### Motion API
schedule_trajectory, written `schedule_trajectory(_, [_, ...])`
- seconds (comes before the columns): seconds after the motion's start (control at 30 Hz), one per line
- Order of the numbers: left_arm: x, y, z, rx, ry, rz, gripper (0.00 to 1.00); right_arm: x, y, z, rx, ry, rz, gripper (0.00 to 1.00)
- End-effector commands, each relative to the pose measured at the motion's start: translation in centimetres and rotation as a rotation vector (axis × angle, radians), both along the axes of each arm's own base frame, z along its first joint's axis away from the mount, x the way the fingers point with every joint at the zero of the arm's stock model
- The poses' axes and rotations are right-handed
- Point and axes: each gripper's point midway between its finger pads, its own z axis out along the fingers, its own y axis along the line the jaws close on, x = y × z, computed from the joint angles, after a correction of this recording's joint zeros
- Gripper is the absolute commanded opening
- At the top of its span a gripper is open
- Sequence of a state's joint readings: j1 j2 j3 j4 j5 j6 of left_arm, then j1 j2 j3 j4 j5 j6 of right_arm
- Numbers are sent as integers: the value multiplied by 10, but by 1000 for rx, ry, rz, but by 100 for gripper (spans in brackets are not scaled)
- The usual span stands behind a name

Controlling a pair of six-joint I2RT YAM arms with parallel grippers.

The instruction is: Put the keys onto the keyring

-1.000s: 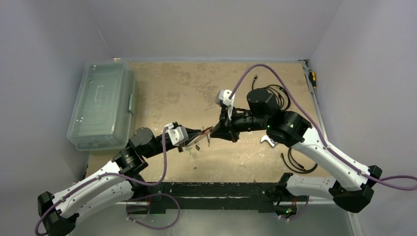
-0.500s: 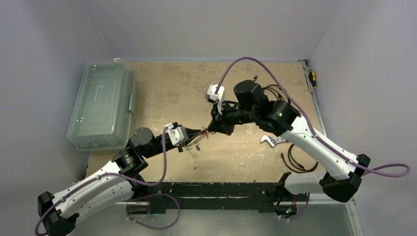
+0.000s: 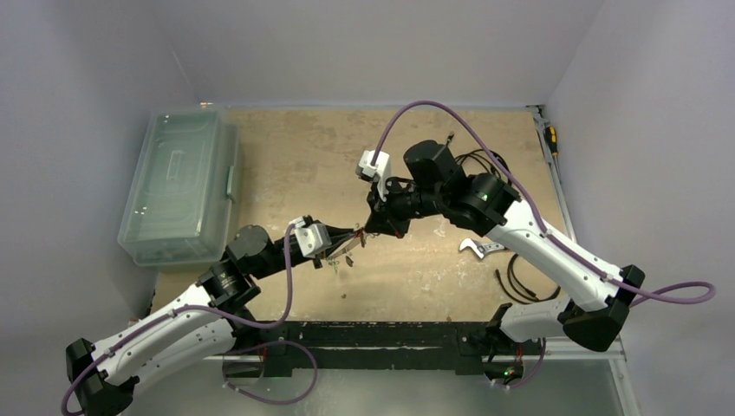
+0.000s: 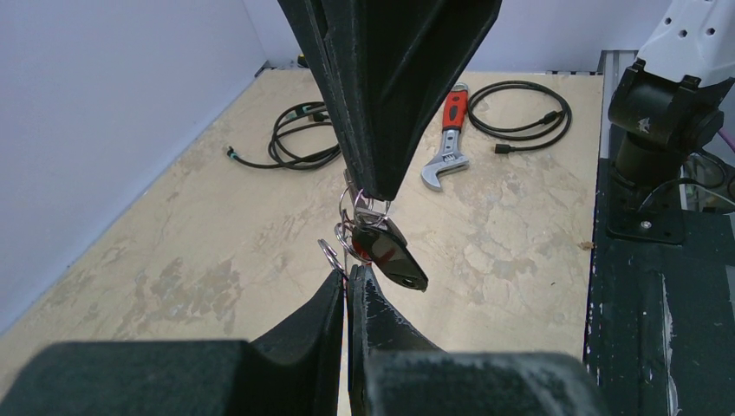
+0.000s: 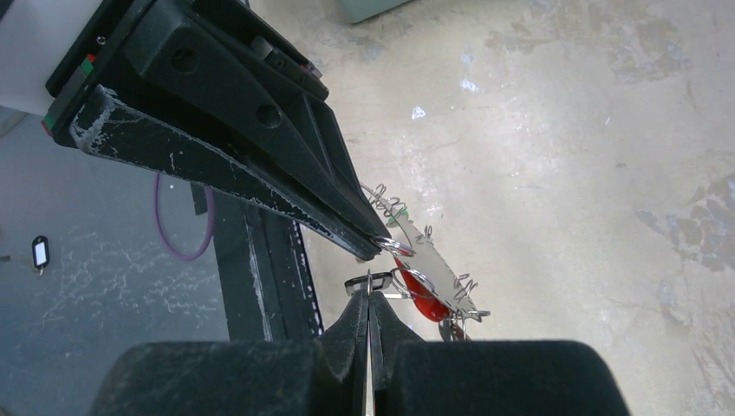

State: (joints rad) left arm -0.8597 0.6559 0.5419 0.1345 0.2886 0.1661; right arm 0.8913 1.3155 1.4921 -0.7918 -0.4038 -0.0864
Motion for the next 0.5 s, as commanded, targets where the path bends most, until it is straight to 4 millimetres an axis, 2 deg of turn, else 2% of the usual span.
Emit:
schedule_trajectory(0.0, [-4,1,37,-87,-75,-17,0,4,5,21,71,-58,-16,0])
schedule_trajectory(0.23, [-4,1,37,-86,-73,-16,0,6,8,13,76,-58,-29,0])
schedule_trajectory(0.47, [-4,0,36,-86,-72,-19,0,7,12,14,92,-67,-35,0])
